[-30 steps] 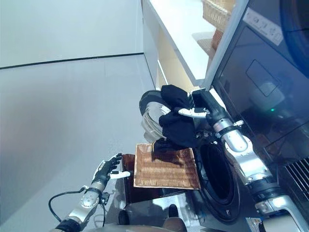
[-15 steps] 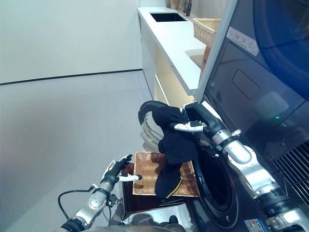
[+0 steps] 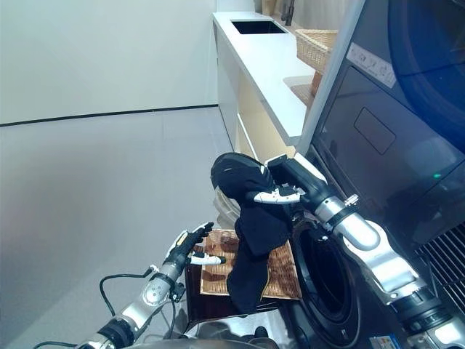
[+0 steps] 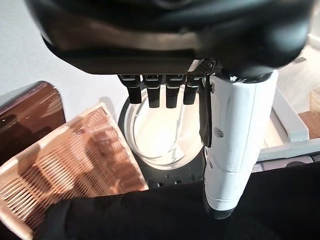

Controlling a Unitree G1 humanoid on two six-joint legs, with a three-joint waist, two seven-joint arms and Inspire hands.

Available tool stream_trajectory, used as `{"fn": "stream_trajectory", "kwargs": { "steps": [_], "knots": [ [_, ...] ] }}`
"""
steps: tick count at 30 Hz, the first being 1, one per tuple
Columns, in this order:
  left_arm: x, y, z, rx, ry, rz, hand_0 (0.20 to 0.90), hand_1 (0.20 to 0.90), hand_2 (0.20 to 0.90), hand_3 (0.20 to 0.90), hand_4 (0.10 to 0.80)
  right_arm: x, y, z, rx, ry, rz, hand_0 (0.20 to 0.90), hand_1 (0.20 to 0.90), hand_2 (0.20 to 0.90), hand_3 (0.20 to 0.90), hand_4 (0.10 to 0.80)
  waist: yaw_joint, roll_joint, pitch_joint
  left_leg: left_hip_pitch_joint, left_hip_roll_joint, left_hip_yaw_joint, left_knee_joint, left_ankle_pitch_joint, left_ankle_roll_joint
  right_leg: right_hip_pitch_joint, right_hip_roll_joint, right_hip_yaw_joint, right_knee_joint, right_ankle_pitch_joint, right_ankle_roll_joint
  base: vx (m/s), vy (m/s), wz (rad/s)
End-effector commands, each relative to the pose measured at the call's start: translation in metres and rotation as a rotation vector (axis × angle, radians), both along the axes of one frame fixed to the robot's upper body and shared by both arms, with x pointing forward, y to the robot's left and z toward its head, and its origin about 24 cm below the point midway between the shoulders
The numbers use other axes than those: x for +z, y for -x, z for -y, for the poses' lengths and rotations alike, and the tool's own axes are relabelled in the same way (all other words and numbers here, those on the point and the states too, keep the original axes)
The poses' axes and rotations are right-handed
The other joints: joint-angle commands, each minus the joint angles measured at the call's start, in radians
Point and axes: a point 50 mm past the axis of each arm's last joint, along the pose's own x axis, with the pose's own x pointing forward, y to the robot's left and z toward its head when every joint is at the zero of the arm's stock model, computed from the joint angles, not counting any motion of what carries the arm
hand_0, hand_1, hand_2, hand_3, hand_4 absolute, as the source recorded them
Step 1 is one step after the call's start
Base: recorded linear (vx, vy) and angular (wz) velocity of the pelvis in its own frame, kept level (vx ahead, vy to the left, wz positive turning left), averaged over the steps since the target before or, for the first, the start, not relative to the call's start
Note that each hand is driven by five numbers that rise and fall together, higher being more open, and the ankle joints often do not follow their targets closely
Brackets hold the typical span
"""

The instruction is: Pick up the clothes and place them into the washing machine

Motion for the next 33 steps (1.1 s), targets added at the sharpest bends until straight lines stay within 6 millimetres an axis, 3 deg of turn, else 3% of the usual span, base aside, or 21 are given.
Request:
{"fn": "stream_trajectory", "kwargs": {
  "steps": [1,12,19,26,33],
  "knots": [
    [0.036,-0.033,0.03,-0.084,0.112,0.182,0.9,0.9,0.9,0.9,0.8,0.059,-0.014,-0.014,0.095,-0.089,0.241,0.2,0.2,0.2,0.2,0.3,0.047,-0.031,-0.122,-0.023,0.058,-0.057,0.029,0.02,-0.095,-0.014,-0.012,-0.022,0.086,-0.011,0.019,0.0,0.0,0.0],
    [0.051,-0.045,0.049,-0.105,0.286,0.152,0.9,0.9,0.9,0.9,0.8,0.069,-0.024,-0.049,0.228,-0.131,0.241,0.2,0.2,0.2,0.2,0.3,0.054,-0.042,-0.135,-0.021,0.056,-0.069,0.035,0.017,-0.093,-0.008,-0.014,-0.03,0.094,-0.014,0.018,-0.002,0.002,0.04],
    [0.052,-0.041,0.057,-0.173,0.317,0.129,0.9,0.9,0.9,0.9,0.8,0.076,-0.026,-0.055,0.267,-0.122,0.243,0.2,0.2,0.2,0.2,0.3,0.06,-0.05,-0.141,-0.021,0.056,-0.075,0.035,0.016,-0.093,-0.005,-0.014,-0.034,0.092,-0.013,0.016,0.0,0.001,0.01],
    [0.056,-0.034,0.087,-0.299,0.326,0.121,0.9,0.9,0.9,0.9,0.8,0.08,-0.029,-0.06,0.288,-0.111,0.245,0.2,0.2,0.2,0.2,0.3,0.058,-0.057,-0.14,-0.027,0.056,-0.079,0.034,0.018,-0.091,-0.013,-0.011,-0.034,0.092,-0.011,0.017,0.0,0.0,0.0],
    [0.056,-0.03,0.1,-0.319,0.38,0.08,0.9,0.9,0.9,0.9,0.8,0.088,-0.031,-0.066,0.305,-0.122,0.269,0.2,0.2,0.2,0.2,0.3,0.056,-0.06,-0.139,-0.026,0.057,-0.078,0.037,0.016,-0.088,-0.015,-0.01,-0.028,0.092,-0.009,0.016,0.0,0.0,0.0]
  ]
}}
